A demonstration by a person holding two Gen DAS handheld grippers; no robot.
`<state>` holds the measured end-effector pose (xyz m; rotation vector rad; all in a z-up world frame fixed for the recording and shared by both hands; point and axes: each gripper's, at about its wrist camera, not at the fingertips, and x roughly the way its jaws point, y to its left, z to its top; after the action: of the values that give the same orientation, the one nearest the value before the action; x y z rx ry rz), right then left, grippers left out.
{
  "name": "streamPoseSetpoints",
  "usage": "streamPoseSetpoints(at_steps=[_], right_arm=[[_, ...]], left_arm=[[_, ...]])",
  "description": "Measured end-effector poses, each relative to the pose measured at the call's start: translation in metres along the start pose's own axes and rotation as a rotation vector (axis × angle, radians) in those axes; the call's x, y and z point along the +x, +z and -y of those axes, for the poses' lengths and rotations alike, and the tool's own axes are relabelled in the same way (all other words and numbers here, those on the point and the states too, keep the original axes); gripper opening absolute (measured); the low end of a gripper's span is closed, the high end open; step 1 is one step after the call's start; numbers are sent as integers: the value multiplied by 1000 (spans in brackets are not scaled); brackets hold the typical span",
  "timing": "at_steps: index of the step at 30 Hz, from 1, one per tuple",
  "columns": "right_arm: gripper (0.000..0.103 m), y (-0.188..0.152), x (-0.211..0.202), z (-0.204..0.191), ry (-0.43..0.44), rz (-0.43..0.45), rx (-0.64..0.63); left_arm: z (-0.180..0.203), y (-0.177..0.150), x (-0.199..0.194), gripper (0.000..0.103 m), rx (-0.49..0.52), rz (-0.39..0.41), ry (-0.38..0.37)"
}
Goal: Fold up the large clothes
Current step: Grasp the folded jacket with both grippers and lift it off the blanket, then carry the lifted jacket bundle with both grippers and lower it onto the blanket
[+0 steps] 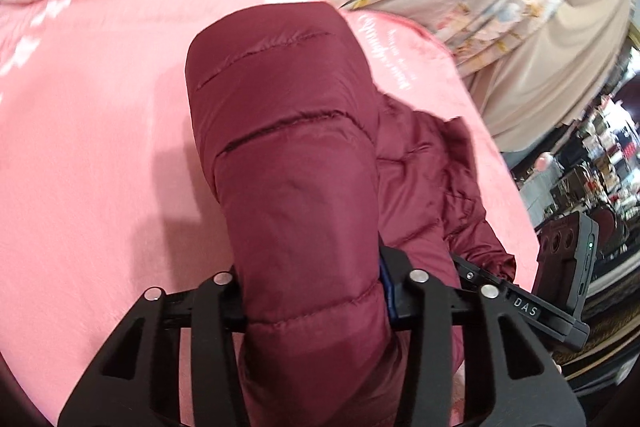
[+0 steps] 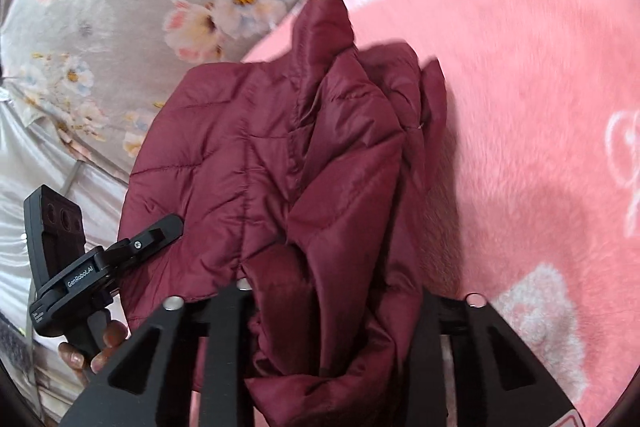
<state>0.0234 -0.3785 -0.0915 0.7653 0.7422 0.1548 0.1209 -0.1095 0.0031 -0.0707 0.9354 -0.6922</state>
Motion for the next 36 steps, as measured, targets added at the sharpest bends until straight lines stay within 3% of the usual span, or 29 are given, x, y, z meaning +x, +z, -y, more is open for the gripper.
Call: streamPoseSetpoints(at_steps=[8,15,22,29,36], right_arm=[[24,6,-78,-57,35,182,-112],[24,13,-165,-138,80,410,-295],[24,6,-230,-215,130,595,-484],[24,-4,-258,-286,203,721,-616],[25,-3,-246,-337,278,771,-689]], left_arm=[[50,14,-79,40,131,185,-67],[93,18,-182,41,296,461,-94],[95,18,-270,42,381,680,-130],[91,7,-334,44,475,912,-87],[66,-3,-367,52,510,1029,-26]])
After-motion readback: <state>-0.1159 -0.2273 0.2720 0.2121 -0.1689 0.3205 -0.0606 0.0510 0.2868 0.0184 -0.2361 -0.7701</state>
